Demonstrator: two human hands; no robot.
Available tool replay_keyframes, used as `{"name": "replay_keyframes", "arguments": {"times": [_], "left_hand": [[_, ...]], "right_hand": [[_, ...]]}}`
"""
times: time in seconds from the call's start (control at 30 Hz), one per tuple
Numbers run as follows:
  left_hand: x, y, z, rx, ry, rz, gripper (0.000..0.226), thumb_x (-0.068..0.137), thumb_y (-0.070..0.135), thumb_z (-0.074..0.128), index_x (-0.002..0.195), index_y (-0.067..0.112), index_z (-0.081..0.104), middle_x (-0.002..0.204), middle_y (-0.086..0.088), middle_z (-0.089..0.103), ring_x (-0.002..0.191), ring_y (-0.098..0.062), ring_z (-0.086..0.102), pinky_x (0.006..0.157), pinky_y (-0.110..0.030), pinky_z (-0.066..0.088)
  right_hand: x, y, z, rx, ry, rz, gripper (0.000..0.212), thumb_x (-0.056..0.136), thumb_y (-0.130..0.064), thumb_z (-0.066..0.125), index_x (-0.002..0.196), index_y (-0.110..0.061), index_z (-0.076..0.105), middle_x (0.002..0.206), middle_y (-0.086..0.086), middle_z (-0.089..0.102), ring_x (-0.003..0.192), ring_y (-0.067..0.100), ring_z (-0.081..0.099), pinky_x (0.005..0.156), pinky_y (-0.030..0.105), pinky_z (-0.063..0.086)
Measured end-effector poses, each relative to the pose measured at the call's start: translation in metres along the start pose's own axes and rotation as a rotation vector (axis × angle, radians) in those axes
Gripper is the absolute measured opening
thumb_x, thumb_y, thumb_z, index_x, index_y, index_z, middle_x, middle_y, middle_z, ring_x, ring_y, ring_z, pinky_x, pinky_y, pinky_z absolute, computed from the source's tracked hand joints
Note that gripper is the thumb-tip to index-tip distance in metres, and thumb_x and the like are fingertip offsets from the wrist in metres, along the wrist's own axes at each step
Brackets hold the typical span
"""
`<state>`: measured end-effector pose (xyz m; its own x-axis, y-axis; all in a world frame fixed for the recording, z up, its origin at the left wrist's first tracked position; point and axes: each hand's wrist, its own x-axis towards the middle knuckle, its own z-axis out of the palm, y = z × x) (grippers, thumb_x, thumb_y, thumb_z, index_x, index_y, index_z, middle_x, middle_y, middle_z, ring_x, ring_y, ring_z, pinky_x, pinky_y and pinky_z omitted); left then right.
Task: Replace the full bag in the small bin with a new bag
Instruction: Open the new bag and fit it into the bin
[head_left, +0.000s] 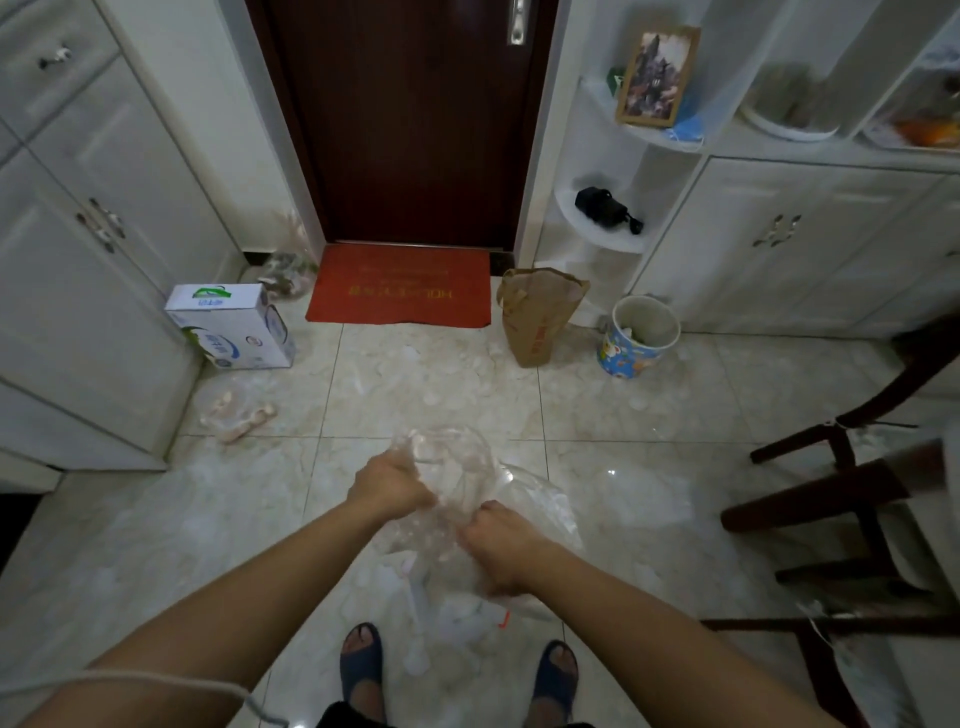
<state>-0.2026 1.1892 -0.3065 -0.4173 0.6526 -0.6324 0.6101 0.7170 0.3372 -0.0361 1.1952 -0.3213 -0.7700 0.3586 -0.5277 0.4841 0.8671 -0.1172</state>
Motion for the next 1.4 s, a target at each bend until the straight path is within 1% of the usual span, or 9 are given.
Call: {"name": "replay_keyframes", "arguments": {"times": [0.1,0.23,0.47,0.6,0.77,1.03,1.2,1.3,1.4], "left_hand": [[0.014,-0.018,0.020,-0.198,0.041,-0.026,0.036,0.077,0.022,0.073,0.111,0.013,0.065,0.088,-0.006,0.070,0.076,-0.022,0.070,0.068,-0.033,0.061],[0.031,-0.034,0.039,-0.319,0.121,-0.017,0.018,0.082,0.022,0.066,0.098,0.012,0.069,0.097,-0.008,0.070,0.087,-0.027,0.067,0.074,-0.032,0.055],[0.067,-0.067,0.063,-0.059,0.140,0.024,0.010,0.088,0.016,0.057,0.084,0.007,0.058,0.089,-0.014,0.065,0.077,-0.028,0.060,0.064,-0.030,0.046],[0.078,-0.078,0.087,-0.141,0.050,-0.006,0.033,0.076,0.044,0.072,0.085,0.013,0.065,0.083,-0.005,0.069,0.073,-0.020,0.065,0.063,-0.030,0.053],[0.086,-0.085,0.126,-0.266,-0.052,-0.037,0.051,0.080,0.060,0.064,0.101,0.013,0.068,0.093,-0.007,0.069,0.086,-0.025,0.066,0.080,-0.038,0.055],[0.107,-0.105,0.180,-0.462,-0.075,-0.086,0.060,0.095,0.062,0.035,0.089,0.016,0.074,0.087,-0.008,0.066,0.076,-0.020,0.062,0.072,-0.035,0.049],[0.132,-0.128,0.221,-0.431,-0.159,-0.131,0.075,0.089,0.074,0.026,0.084,0.018,0.076,0.078,-0.011,0.068,0.064,-0.025,0.061,0.058,-0.029,0.045],[0.146,-0.143,0.249,-0.499,-0.237,-0.160,0.076,0.088,0.075,0.027,0.089,0.018,0.076,0.056,-0.006,0.052,0.046,-0.016,0.044,0.047,-0.025,0.034],[0.167,-0.160,0.281,-0.614,-0.290,-0.152,0.066,0.095,0.065,0.029,0.098,0.018,0.074,0.046,0.001,0.041,0.042,-0.013,0.036,0.046,-0.025,0.028]], "right_hand": [[0.005,0.004,0.021,-0.058,0.036,-0.029,0.084,0.079,-0.034,0.070,0.150,-0.016,0.029,0.111,0.013,0.065,0.108,0.030,0.052,0.109,0.040,0.033],[0.009,0.011,0.055,-0.073,-0.127,0.070,0.099,0.082,-0.054,0.063,0.155,-0.012,0.010,0.141,0.014,0.051,0.140,0.033,0.028,0.121,0.049,0.003],[0.020,0.028,0.104,0.188,-0.519,0.324,0.088,0.089,-0.060,0.051,0.155,-0.015,0.015,0.153,0.023,0.028,0.143,0.038,0.022,0.117,0.046,0.014],[0.035,0.034,0.113,0.421,-0.412,0.369,0.058,0.099,-0.031,0.047,0.152,-0.019,0.030,0.153,0.014,0.038,0.138,0.031,0.037,0.114,0.039,0.025],[0.061,0.032,0.137,0.888,-0.188,0.396,0.048,0.099,-0.034,0.050,0.146,-0.024,0.045,0.156,0.003,0.036,0.142,0.023,0.035,0.114,0.033,0.027],[0.084,0.035,0.210,0.738,-0.351,0.466,0.097,0.083,-0.065,0.058,0.156,-0.035,0.001,0.165,0.007,-0.006,0.149,0.040,-0.005,0.117,0.056,0.011],[0.106,0.045,0.261,0.632,-0.399,0.447,0.092,0.085,-0.067,0.052,0.156,-0.035,0.003,0.165,0.008,0.003,0.148,0.043,0.006,0.116,0.057,0.017],[0.126,0.041,0.291,0.583,-0.350,0.345,0.083,0.089,-0.063,0.049,0.156,-0.033,0.011,0.162,0.007,0.021,0.145,0.034,0.025,0.116,0.050,0.025],[0.151,0.032,0.331,0.710,-0.275,0.276,0.073,0.091,-0.053,0.052,0.154,-0.035,0.019,0.162,0.000,0.024,0.148,0.026,0.018,0.119,0.042,0.019]]}}
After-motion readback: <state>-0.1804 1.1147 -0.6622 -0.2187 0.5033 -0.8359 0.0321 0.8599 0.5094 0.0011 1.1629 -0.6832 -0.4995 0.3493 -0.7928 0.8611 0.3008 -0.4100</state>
